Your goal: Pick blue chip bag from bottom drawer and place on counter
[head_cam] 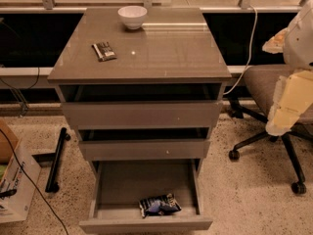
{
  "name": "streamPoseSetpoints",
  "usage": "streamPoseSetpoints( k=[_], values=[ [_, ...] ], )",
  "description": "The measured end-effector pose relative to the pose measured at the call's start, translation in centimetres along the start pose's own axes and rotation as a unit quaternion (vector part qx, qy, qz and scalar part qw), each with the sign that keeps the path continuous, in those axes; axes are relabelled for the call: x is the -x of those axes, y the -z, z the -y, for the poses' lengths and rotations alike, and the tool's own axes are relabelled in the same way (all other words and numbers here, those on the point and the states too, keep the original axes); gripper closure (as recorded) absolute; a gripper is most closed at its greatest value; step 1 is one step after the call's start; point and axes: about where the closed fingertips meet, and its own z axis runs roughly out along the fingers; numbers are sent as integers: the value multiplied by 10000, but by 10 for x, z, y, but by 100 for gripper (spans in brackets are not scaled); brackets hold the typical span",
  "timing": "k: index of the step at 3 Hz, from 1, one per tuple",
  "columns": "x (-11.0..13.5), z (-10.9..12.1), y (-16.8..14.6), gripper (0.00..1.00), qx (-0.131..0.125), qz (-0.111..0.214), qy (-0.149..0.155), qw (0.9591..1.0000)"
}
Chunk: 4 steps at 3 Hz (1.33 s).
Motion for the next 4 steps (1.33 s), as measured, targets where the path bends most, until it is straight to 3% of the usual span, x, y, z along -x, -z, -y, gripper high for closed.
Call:
streamPoseSetpoints(
  k=[2, 4],
  values=[
    [4, -4, -15, 0, -67, 106, 14, 9999],
    [17, -20, -115, 0, 222, 610, -159, 9978]
  ],
)
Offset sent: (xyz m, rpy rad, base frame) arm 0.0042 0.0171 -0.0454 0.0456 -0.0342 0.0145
